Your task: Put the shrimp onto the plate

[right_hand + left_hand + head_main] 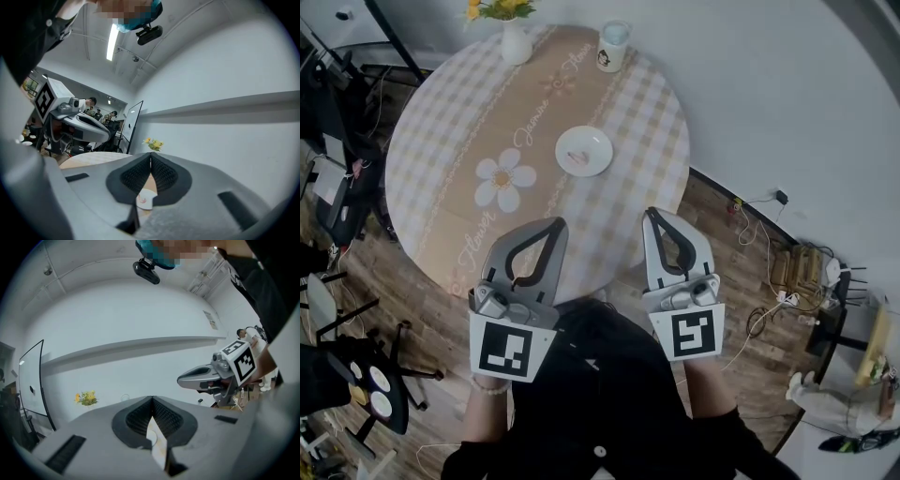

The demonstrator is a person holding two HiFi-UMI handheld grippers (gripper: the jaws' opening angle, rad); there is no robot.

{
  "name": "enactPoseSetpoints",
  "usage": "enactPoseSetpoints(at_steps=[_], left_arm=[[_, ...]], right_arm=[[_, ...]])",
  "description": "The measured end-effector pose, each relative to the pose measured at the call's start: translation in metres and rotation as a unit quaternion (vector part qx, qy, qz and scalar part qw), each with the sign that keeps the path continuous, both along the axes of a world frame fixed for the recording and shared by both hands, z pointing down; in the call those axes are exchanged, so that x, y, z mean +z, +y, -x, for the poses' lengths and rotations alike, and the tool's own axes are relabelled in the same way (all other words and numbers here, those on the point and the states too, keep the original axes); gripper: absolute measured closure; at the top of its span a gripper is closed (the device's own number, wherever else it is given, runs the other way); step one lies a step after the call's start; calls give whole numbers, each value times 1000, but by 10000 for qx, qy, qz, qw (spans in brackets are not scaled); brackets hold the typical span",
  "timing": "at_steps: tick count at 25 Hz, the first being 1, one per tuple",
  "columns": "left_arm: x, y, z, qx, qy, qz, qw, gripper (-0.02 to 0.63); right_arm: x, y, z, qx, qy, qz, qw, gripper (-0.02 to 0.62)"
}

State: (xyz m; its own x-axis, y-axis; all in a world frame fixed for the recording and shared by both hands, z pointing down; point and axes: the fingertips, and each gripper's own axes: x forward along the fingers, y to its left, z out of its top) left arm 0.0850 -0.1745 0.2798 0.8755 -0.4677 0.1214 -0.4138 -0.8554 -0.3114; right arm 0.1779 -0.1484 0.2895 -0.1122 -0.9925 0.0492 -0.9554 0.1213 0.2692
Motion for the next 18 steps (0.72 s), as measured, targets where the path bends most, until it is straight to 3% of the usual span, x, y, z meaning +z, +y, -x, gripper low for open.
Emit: enactPoseSetpoints(at_steps=[18], left_arm=[[2,2,-4,54,-10,-3,10000,606]], right_arm=[[6,-2,6,-107,79,120,9998,594]])
